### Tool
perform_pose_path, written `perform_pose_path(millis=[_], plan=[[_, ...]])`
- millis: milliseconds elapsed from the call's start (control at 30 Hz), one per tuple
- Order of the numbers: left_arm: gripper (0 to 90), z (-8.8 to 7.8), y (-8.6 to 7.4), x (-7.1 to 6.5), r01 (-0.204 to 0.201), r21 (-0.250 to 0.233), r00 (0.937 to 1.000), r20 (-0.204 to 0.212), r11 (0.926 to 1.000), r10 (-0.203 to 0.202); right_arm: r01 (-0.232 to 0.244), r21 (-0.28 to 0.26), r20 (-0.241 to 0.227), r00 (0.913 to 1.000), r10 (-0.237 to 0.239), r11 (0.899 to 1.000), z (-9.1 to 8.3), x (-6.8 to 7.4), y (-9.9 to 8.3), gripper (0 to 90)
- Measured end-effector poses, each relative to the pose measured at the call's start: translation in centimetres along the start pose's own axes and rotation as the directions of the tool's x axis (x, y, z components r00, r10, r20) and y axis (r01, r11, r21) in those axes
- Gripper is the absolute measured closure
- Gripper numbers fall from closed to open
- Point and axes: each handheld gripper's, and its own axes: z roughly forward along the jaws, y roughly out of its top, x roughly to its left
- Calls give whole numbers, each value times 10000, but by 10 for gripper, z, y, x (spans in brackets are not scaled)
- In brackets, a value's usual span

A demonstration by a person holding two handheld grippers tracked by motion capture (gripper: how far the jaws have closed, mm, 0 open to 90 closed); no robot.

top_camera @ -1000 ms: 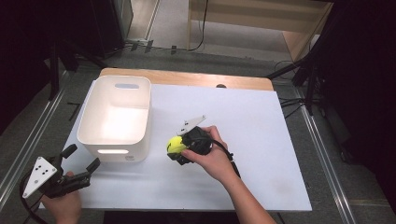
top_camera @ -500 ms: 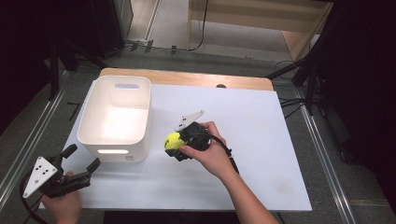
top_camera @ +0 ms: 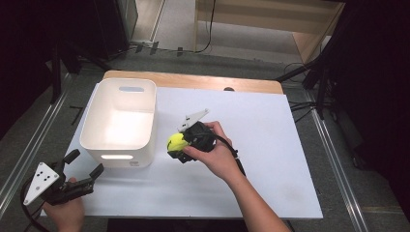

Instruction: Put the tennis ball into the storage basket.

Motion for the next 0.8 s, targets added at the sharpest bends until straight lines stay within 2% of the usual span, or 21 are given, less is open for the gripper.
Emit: perform_pose_path(millis=[567, 800], plan=[[84, 0, 0, -1, -5, 19, 10000, -24, 10000, 5, 177, -57, 1, 9998, -177, 9998, -5, -2, 16, 240], [84, 0, 0, -1, -18, 33, 10000, -7, 10000, 18, 95, -153, -55, 9999, -96, 9998, -5, -3, 20, 240]])
